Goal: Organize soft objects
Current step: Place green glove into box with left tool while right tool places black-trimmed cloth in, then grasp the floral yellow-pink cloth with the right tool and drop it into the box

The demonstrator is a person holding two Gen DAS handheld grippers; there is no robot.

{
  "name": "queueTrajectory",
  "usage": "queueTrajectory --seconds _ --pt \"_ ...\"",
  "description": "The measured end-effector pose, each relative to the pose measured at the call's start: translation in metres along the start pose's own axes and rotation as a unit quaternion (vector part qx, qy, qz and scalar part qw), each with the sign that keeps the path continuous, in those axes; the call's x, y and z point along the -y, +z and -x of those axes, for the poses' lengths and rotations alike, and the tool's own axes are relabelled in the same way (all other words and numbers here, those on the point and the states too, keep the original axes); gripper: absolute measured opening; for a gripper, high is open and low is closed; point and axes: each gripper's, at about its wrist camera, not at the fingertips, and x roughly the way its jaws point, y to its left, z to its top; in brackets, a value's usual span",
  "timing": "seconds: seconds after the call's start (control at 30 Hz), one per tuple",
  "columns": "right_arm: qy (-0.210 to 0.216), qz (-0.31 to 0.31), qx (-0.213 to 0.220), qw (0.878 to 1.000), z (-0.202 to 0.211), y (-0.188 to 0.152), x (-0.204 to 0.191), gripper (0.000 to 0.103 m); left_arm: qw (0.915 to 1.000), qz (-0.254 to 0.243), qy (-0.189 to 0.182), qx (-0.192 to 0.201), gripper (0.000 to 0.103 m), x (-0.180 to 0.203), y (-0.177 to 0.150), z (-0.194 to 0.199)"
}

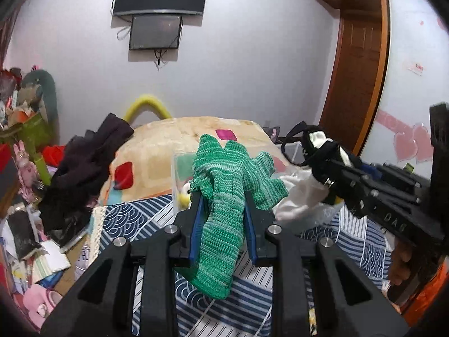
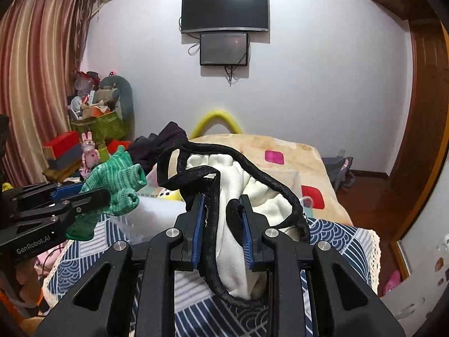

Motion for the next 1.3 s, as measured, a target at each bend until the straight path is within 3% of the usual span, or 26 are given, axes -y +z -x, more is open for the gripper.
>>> queueTrajectory --seconds 0.27,0.37,0.47,0.6,0.77,0.9,1.03,1.3 --pt "0.0 0.005 -0.042 0.999 -0.033 0.002 -0.006 0.023 0.9989 -0.009 0.02 -0.041 0.025 0.005 0.015 -0.045" --pt "-0.002 0.012 -0.057 0.998 -0.04 0.0 -0.006 0.028 0.9977 -0.012 0.021 -0.063 0.026 0.006 0.016 -0.059" --pt "-0.008 0.006 -0.074 0.997 -0.041 -0.006 -0.004 0.042 0.9962 -0.014 0.019 -0.084 0.046 0.006 0.013 -0.067" --pt "-0.011 0.003 -0.076 0.997 -0.03 -0.009 0.003 0.063 0.9969 -0.025 0.02 -0.072 0.057 0.009 0.008 -0.058" --pt "0.0 -0.002 -0.061 0.998 -0.007 -0.007 0.013 0.07 0.998 -0.036 0.015 -0.05 0.065 0.013 0.007 -0.038" --pt "-0.007 0.006 -0.045 0.999 0.01 -0.006 0.015 0.083 0.9986 -0.044 0.017 -0.024 0.081 0.018 0.005 -0.013" --pt "0.003 0.0 -0.03 1.0 0.027 -0.01 0.018 0.084 0.999 -0.041 0.018 -0.004 0.095 0.018 -0.001 0.011" --pt "0.022 -0.008 -0.045 0.999 0.042 -0.043 0.018 0.084 0.9987 -0.048 0.019 -0.002 0.096 0.015 -0.038 0.044"
